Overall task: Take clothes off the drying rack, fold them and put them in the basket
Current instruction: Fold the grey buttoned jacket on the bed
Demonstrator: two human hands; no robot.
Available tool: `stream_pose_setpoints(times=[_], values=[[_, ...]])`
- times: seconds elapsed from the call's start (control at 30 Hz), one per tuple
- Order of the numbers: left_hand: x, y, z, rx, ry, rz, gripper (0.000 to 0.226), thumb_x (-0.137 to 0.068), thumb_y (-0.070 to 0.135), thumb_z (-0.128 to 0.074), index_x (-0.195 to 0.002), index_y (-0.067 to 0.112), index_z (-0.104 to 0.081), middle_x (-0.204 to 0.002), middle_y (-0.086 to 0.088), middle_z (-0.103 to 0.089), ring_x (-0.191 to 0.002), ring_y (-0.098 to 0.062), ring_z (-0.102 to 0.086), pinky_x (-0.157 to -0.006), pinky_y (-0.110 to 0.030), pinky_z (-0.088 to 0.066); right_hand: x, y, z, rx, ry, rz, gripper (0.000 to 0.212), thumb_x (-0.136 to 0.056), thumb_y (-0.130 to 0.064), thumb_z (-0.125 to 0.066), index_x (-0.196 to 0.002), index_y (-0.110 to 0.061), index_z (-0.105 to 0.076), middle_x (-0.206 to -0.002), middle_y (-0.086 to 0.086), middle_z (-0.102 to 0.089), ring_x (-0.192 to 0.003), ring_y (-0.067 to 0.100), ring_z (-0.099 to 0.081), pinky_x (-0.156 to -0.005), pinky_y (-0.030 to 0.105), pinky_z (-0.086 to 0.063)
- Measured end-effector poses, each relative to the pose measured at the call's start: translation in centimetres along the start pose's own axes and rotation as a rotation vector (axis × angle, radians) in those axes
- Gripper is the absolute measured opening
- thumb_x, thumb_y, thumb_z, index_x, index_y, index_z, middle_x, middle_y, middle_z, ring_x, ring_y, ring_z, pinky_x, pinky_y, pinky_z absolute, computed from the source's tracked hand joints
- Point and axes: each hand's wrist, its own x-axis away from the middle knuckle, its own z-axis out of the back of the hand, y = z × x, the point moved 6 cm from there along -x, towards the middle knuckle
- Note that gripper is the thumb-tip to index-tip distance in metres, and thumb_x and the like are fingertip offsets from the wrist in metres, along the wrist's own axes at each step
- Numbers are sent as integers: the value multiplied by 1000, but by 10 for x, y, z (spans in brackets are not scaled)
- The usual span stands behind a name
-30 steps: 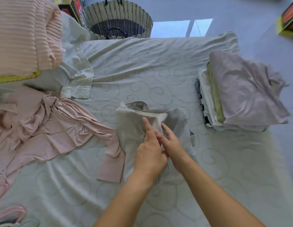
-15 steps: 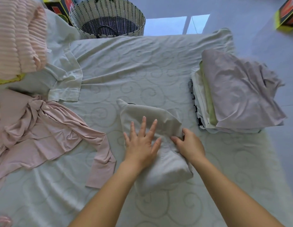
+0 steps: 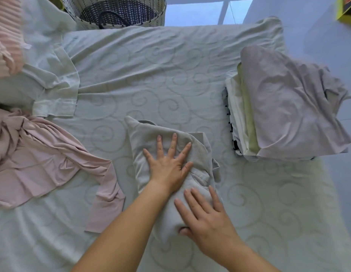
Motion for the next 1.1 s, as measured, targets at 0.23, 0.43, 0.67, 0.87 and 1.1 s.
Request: stream_pose_setpoints(times=[0.23,0.43,0.67,0.87,1.1], values=[[-15,9,-25,15,152,21,63,-83,73,4,-142,52,11,-158,5,19,-137,-38,33,-95,-77,13,20,39,-51,-111,-201,7,72,-94,-65,-26,-153,-24,-19,-156,9,-26,-146,26,-18,-106,54,-25],[-25,8,-40,34,212,33,63,-87,70,-13,-146,50,-1,-160,6,5,-143,-38,19,-98,-74,13,16,44,-66,-212,-214,-55,71,-94,-67,-19,-152,-26,-22,-159,5,-20,-147,22,-17,-108,58,-18],[28,-9,23,517,220,99,69,-87,62,-13,-150,35,-21,-161,4,-6,-148,-25,7,-114,-57,5,5,45,-42,-436,-199,-323,65,-93,-65,5,-142,-45,-34,-153,-26,-19,-143,-4,-10,-113,48,16],[127,-12,-26,418,-137,362,90,-66,75,-2,-150,44,0,-152,10,32,-145,-29,19,-112,-61,-9,-19,44,-21,-450,-55,-668,63,-86,-65,-11,-107,-36,-63,-119,-21,-52,-119,6,-47,-111,61,6],[114,-16,-64,290,15,224,69,-81,58,-40,-142,24,-37,-150,-23,-29,-128,-60,-28,-93,-65,-40,-30,43,-37,-302,86,-764,48,-81,-56,-42,-98,-16,-63,-110,3,-51,-101,30,-57,-102,59,-37]])
